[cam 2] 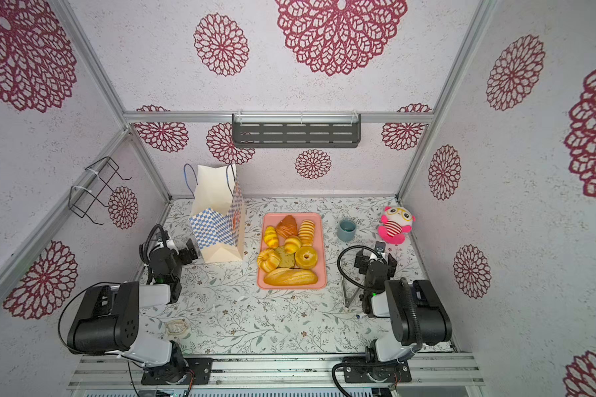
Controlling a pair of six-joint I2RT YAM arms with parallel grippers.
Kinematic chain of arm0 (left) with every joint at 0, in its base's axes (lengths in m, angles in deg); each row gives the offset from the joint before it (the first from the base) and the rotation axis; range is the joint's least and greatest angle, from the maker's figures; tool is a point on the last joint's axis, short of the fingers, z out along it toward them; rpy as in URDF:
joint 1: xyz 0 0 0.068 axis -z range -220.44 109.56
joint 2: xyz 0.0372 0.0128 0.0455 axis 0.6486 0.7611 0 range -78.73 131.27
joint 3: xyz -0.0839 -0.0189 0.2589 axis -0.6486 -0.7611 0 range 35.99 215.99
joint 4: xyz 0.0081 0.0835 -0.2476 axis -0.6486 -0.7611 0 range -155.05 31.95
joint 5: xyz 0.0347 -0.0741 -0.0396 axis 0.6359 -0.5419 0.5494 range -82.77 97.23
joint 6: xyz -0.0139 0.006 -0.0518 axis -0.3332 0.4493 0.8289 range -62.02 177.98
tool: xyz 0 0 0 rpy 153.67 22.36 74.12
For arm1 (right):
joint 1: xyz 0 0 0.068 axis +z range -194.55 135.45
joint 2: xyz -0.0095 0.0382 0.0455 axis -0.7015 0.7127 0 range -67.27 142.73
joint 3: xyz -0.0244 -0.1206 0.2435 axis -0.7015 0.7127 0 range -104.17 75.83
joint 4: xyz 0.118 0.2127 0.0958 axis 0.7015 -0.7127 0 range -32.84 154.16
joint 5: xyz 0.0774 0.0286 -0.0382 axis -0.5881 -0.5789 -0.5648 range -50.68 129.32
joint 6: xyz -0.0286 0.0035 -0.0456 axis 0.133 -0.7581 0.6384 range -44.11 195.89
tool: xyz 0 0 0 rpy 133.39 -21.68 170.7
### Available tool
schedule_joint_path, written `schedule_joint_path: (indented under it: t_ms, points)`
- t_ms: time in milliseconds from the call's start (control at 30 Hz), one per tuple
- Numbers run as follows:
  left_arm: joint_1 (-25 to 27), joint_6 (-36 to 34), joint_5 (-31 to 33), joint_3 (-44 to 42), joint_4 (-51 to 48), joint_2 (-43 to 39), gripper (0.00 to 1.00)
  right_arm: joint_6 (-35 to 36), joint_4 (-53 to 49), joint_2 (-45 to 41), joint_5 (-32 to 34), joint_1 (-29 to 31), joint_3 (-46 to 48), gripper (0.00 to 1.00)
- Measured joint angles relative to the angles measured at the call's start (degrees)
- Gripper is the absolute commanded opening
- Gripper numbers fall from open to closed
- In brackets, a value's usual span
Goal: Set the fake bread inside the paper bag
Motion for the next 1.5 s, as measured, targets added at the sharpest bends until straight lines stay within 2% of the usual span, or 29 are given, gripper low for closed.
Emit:
schedule_joint_path:
  t_ms: [1100,1200,1300,1400,1500]
  points:
    - [0.0,0.1,0.8,0.1,-1.1,-0.6,0.97,-0.4,-1.2,-0.7,-0.7,0.0,0.0,0.99]
    - [-0.3,1.7,3.9,2.9,-11.0,-5.4,0.97,-1.1,-6.0,-5.6,0.7,0.0,-0.1,0.99]
    - [-0.5,4.8,6.4,10.3,-24.5,-12.3,0.97,-3.1,-16.1,-14.9,3.2,0.0,-2.5,0.99]
    - [-0.6,8.9,7.4,19.6,-38.4,-17.2,0.97,-8.2,-32.6,-23.5,6.7,0.0,-10.9,0.99]
    - [-0.6,13.7,6.9,28.6,-51.6,-19.9,0.97,-17.2,-50.3,-28.9,9.9,0.0,-22.1,0.99]
